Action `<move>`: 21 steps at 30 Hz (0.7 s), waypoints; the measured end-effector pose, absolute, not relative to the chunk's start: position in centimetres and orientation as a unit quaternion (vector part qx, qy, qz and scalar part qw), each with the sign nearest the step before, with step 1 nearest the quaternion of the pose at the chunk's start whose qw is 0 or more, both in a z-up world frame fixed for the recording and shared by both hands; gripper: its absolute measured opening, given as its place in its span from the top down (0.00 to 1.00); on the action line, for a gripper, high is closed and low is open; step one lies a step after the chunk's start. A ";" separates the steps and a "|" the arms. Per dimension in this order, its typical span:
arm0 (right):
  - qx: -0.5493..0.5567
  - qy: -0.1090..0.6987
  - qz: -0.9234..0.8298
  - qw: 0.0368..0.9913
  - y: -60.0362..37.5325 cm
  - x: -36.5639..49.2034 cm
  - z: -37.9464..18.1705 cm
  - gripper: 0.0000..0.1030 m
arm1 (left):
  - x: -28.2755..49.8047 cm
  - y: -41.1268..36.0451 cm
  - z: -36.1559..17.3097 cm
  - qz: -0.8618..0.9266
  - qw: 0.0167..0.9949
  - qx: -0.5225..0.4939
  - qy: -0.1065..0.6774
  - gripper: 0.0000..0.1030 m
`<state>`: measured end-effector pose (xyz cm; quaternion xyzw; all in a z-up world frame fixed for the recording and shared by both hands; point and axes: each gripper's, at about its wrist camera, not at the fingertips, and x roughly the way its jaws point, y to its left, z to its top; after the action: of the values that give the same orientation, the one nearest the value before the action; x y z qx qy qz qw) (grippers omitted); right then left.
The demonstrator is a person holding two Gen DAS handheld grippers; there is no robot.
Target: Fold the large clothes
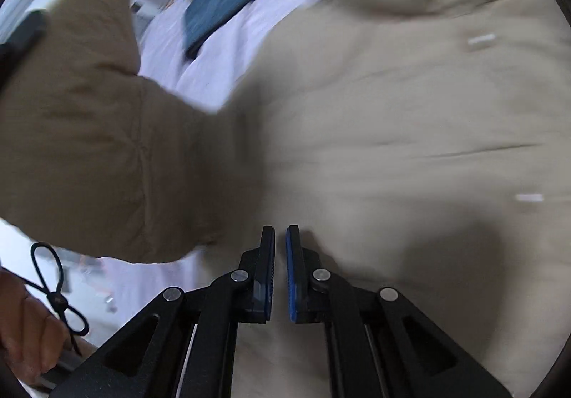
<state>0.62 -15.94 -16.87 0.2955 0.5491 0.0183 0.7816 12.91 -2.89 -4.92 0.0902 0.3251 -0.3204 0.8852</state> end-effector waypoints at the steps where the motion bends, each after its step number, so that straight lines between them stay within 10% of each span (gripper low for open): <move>1: 0.289 0.545 -0.007 0.787 -18.1 -0.6 -16.3 0.94 | 12.2 -4.8 -6.3 -0.325 0.878 0.108 0.335 0.91; 9: 0.293 0.538 -0.098 0.784 -27.8 -7.4 -16.2 0.94 | 8.8 -11.7 -16.5 -0.291 0.833 0.229 0.411 0.89; 11: 0.303 0.535 -0.097 0.783 -28.5 -8.0 -16.6 0.94 | 7.7 -11.7 -16.9 -0.298 0.830 0.241 0.405 0.60; 13: 0.302 0.534 -0.094 0.784 -28.6 -8.1 -17.0 0.94 | 6.6 -11.5 -16.3 -0.303 0.836 0.236 0.391 0.00; 21: 0.274 0.535 -0.075 0.795 -27.6 -5.5 -14.9 0.91 | 6.2 -6.4 -12.6 -0.294 0.857 0.197 0.375 0.00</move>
<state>-5.51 -27.64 -14.87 0.2741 0.5354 -0.0748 0.7953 6.18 -6.41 -12.65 0.1974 0.3747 -0.2936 0.8570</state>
